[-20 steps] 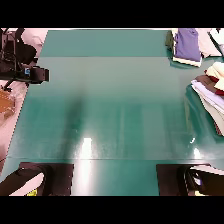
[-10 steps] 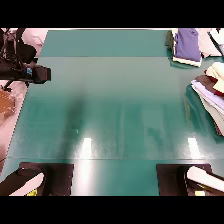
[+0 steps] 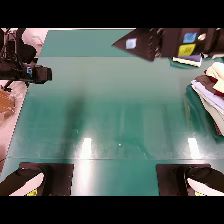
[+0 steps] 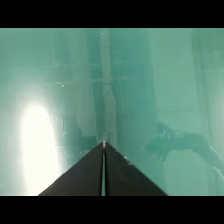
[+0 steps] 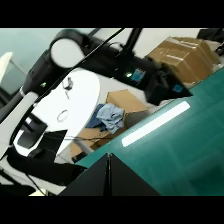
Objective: Fold the shirts.
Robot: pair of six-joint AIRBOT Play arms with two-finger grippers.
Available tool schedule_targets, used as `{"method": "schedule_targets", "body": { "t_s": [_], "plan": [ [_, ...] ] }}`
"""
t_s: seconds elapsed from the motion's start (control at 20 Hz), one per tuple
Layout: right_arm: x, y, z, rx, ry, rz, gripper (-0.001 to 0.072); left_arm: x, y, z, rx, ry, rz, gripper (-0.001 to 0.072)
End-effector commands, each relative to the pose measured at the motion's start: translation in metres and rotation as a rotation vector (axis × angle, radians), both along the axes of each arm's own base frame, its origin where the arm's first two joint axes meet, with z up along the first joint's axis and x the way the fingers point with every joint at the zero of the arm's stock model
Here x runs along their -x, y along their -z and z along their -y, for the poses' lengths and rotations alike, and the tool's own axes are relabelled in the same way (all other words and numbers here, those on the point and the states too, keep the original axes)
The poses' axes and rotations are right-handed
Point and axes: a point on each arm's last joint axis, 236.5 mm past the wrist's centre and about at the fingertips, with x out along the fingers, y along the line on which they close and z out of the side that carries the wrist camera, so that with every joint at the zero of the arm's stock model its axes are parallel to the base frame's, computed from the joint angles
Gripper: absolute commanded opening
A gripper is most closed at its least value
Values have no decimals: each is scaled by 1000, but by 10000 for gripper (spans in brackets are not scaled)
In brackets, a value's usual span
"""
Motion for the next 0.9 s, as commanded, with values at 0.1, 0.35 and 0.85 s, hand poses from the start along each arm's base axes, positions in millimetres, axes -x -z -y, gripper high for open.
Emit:
{"method": "schedule_targets", "body": {
  "t_s": [0.1, 0.35, 0.85],
  "plan": [
    [24, 13, -14, 37, -86, 10, 17, 0, 0, 0, 0, 0, 1, 23],
    [27, 15, -14, 46, -96, 8, 17, 0, 0, 0, 0, 0, 1, 24],
    [27, 15, -14, 46, -96, 8, 17, 0, 0, 0, 0, 0, 1, 24]
  ]
}}
